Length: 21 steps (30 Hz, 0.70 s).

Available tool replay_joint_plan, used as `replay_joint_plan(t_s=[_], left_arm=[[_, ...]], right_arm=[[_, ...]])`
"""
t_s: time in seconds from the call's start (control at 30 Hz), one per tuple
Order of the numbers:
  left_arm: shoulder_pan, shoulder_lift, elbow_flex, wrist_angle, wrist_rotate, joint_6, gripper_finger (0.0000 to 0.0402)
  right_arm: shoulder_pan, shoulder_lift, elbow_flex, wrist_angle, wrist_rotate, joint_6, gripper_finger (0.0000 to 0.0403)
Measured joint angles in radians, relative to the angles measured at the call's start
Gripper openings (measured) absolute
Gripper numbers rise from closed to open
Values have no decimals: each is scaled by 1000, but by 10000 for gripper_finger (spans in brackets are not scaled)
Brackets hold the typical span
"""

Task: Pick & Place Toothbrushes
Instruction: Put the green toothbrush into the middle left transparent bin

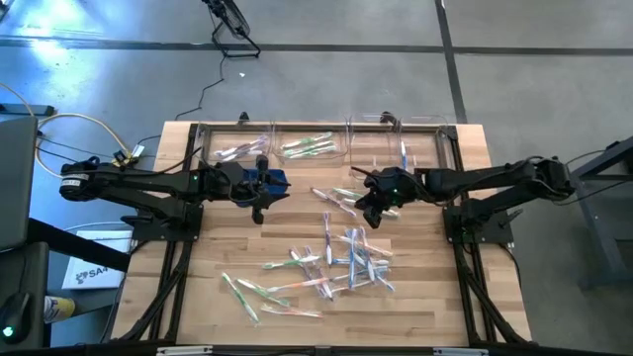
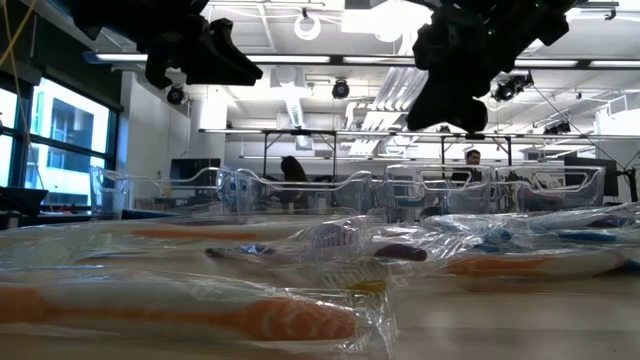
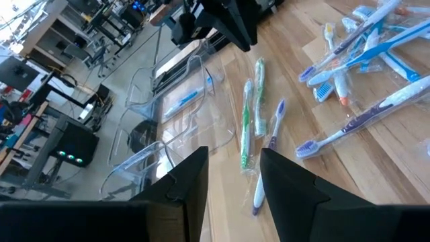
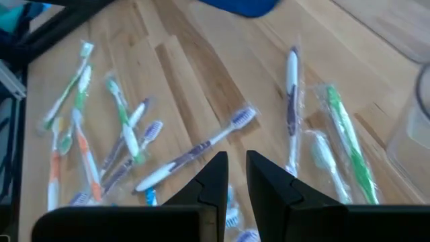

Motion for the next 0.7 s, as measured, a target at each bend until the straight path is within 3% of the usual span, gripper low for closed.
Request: replay_joint_plan(t_s=[0.7], left_arm=[[0,0,-1,0,-2,-24,132]], right_arm=[[13,0,0,39,0,18,47]])
